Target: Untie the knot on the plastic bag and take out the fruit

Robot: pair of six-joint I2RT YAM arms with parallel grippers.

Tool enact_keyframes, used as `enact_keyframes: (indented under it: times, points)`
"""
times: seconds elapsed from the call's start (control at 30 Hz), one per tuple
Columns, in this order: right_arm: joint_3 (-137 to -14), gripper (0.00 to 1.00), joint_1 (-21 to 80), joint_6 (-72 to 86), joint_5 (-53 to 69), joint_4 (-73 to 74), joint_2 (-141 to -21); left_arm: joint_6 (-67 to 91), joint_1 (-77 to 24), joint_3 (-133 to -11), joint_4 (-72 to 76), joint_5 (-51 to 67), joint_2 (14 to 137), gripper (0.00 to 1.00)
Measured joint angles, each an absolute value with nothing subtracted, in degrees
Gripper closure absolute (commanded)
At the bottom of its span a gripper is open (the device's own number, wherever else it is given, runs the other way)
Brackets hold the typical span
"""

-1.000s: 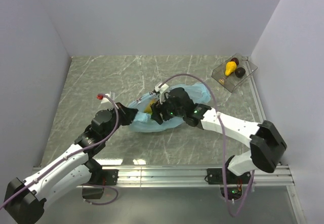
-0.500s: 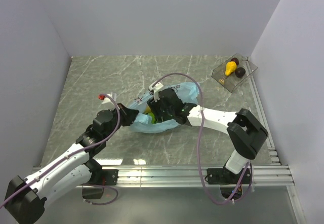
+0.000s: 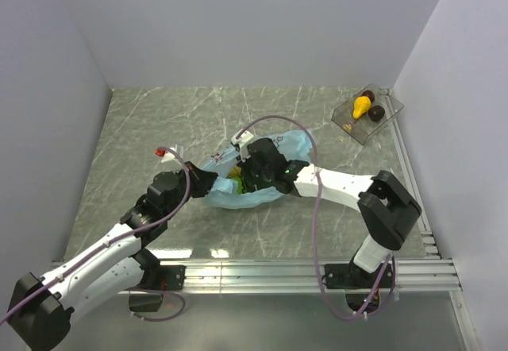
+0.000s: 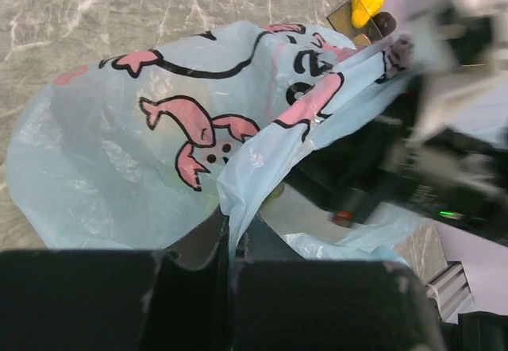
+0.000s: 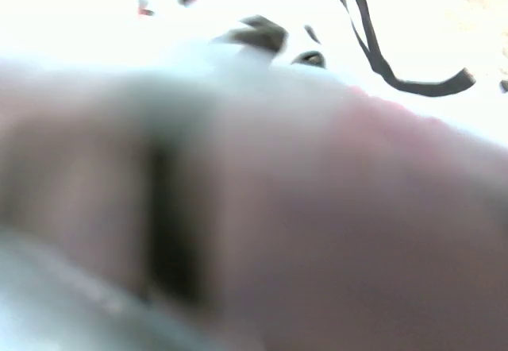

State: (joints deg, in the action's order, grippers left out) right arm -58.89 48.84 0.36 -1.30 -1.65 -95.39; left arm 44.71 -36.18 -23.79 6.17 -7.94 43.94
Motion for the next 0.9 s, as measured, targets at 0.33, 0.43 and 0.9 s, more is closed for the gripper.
enact_keyframes:
  times: [0.33, 0.43, 0.9]
  points:
    - [-64.88, 1.0, 48.88, -2.48, 7.6, 7.7, -79.88, 44.6, -36.18, -23.99, 5.87, -9.5, 44.69, 0.99]
    - [-67.0, 1.0, 48.88, -2.85, 10.68, 9.76, -77.36, 44.42, -36.18, -24.43, 5.45, -10.22, 44.75, 0.99]
    - [-75.53, 1.0, 48.88, -3.68, 18.17, 19.49, -72.49, 44.23, -36.18, -25.1, 3.68, -13.89, 44.8, 0.99]
